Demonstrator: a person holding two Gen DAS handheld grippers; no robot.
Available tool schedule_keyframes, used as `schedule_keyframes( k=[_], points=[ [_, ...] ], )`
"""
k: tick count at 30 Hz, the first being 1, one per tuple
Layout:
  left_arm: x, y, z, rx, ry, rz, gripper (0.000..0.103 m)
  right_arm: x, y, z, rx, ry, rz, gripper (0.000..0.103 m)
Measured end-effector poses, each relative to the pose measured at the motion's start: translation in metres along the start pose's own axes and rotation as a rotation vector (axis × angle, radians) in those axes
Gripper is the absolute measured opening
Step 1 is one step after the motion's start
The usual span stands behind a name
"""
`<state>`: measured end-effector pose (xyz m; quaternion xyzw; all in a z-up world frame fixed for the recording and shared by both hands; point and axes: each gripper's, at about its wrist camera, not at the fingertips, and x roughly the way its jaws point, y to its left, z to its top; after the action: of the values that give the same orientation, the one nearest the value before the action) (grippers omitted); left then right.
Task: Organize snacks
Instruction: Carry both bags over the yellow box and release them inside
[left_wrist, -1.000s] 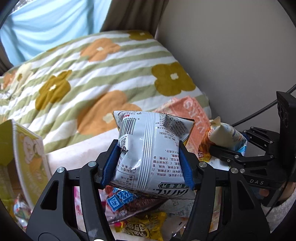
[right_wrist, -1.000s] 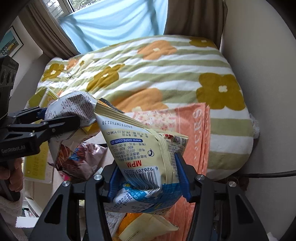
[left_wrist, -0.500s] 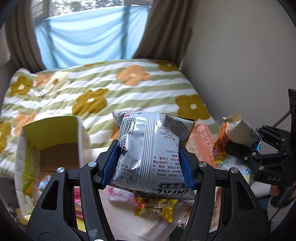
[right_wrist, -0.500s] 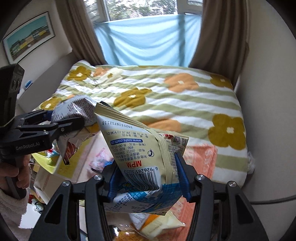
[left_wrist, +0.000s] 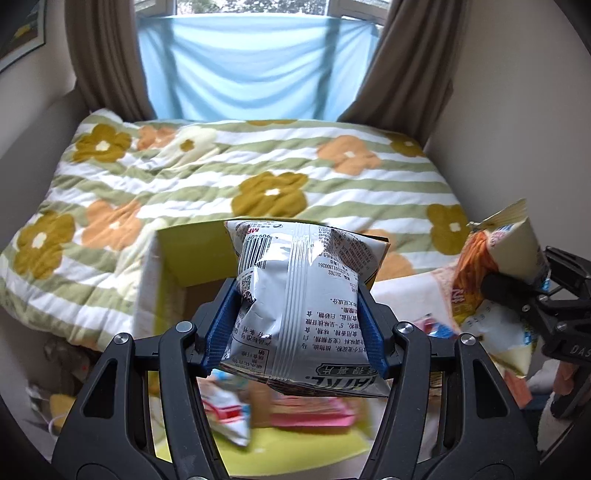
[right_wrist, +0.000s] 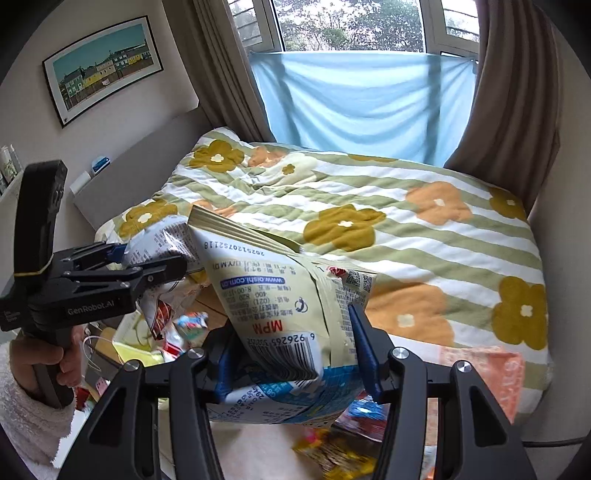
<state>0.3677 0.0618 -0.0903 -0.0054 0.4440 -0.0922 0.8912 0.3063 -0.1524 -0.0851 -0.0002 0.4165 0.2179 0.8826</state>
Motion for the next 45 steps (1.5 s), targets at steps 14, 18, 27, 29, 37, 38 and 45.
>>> schedule_keyframes(
  k=[14, 18, 27, 29, 37, 38, 45],
  points=[
    [0.09, 0.097, -0.009, 0.043, 0.139, -0.022, 0.057, 0.103, 0.063, 0.024, 0.106, 0.113, -0.017, 0.05],
    [0.107, 0.098, -0.011, 0.069, 0.168, -0.023, 0.064, 0.119, 0.069, 0.029, 0.113, 0.125, -0.001, 0.05],
    [0.092, 0.102, -0.014, 0.094, 0.148, -0.004, 0.103, 0.14, 0.061, 0.032, 0.144, 0.151, 0.023, 0.05],
    [0.087, 0.104, -0.02, 0.093, 0.146, 0.0, 0.103, 0.144, 0.062, 0.029, 0.141, 0.163, 0.025, 0.05],
    [0.082, 0.103, -0.037, 0.146, 0.163, 0.059, 0.103, 0.163, 0.065, 0.03, 0.109, 0.2, 0.014, 0.051],
    [0.082, 0.103, -0.039, 0.144, 0.166, 0.061, 0.103, 0.165, 0.066, 0.03, 0.106, 0.204, 0.015, 0.051],
    [0.077, 0.107, -0.042, 0.117, 0.166, 0.063, 0.103, 0.173, 0.07, 0.029, 0.08, 0.215, -0.001, 0.052]
  ],
)
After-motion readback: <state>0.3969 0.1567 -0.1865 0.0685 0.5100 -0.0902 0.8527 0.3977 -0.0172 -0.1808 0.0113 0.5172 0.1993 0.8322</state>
